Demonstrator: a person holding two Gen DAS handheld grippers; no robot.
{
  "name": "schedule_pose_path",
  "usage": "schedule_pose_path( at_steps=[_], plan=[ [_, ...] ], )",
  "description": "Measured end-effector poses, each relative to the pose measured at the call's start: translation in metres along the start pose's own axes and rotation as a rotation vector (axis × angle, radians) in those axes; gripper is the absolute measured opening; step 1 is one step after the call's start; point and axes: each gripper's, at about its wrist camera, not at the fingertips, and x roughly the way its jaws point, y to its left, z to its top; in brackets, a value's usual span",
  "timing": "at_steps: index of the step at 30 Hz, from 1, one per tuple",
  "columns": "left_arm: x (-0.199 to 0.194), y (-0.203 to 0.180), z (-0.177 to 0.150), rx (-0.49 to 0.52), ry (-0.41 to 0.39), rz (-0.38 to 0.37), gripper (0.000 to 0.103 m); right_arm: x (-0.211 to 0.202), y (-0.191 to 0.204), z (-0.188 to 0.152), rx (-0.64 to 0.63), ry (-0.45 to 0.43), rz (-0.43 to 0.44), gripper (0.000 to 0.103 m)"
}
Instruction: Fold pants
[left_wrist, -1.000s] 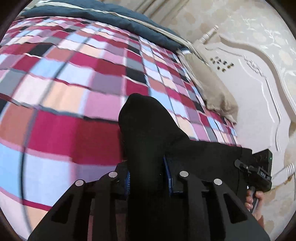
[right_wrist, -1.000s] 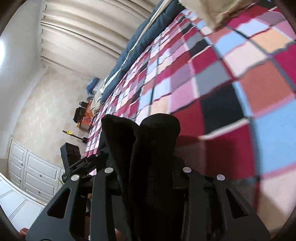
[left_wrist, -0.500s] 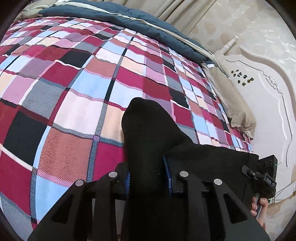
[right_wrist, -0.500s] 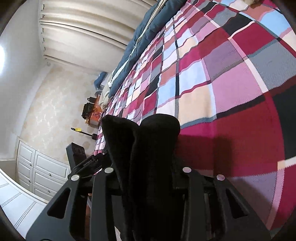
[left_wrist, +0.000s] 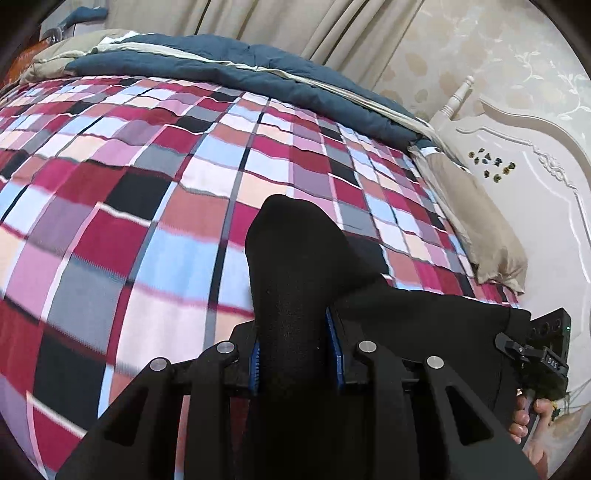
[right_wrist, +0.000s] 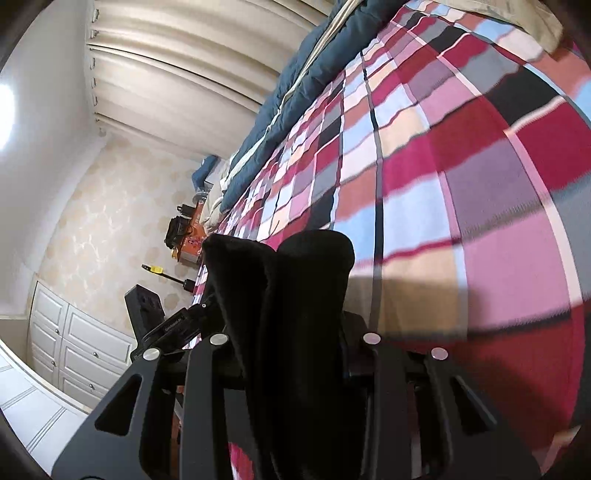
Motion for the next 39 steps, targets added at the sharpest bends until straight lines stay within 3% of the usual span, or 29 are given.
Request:
schedule_pose_path(
  at_steps=[6, 22, 25, 29, 31, 33, 39],
  plan=[
    [0.037, 0.019, 0.000, -0.047, 0.071, 0.018, 0.033, 0.022, -0.032, 0.008, 0.082, 0.028, -0.016, 0.032],
    [0.043, 0.022, -0.005, -0.057, 0.059, -0.001, 0.040, 0.027, -0.049, 0.003, 0.125, 0.013, 0.022, 0.033],
    [0.045, 0.024, -0.004, -0.068, 0.075, -0.009, 0.046, 0.023, -0.050, 0.001, 0.133, 0.016, 0.025, 0.036],
    [0.033, 0.033, -0.004, -0.107, 0.081, -0.070, 0.059, 0.009, -0.045, -0.004, 0.156, 0.006, 0.020, 0.049],
    [0.022, 0.041, -0.011, -0.122, 0.084, -0.110, 0.068, -0.010, -0.042, -0.009, 0.161, -0.030, 0.031, 0.064],
    [0.008, 0.054, -0.023, -0.149, 0.096, -0.150, 0.073, -0.034, -0.040, -0.019, 0.161, -0.063, 0.017, 0.070],
    [-0.035, 0.087, -0.071, -0.288, 0.124, -0.294, 0.079, -0.076, -0.044, -0.061, 0.195, -0.085, -0.026, 0.075]
  ],
)
